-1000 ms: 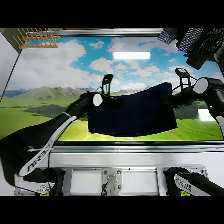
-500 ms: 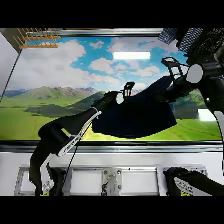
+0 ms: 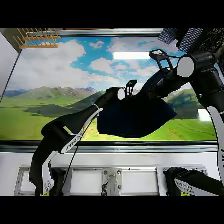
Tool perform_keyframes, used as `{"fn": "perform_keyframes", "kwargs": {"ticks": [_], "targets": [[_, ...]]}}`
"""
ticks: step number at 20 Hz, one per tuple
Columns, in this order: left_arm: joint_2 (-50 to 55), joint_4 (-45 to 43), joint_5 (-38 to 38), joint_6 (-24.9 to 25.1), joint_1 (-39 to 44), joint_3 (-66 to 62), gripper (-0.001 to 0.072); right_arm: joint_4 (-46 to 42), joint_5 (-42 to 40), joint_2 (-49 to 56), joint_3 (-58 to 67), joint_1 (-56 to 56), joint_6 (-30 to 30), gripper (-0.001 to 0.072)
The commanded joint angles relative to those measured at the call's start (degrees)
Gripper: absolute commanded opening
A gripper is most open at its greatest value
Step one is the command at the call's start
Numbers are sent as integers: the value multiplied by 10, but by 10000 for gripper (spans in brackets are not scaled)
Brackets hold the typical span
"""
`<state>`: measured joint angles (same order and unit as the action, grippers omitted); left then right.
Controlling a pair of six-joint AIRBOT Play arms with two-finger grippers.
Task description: Fold the clothes and pants, and hang the long-sleeved shirts on hangers.
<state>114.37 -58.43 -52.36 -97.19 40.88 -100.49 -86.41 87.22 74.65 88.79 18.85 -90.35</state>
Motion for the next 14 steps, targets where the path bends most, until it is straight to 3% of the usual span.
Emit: {"fn": "perform_keyframes", "kwargs": {"ticks": [1,8,14], "targets": [[-45,-8,-21,32,-38,-1,9,0,7,6,5,9,-1,8],[-238,-104,-16,42,-165,167,9,3,1,29,7,52,-1,9],[-385,-125,-15,42,-292,328,9,36,-81,105,44,179,25,9]]}}
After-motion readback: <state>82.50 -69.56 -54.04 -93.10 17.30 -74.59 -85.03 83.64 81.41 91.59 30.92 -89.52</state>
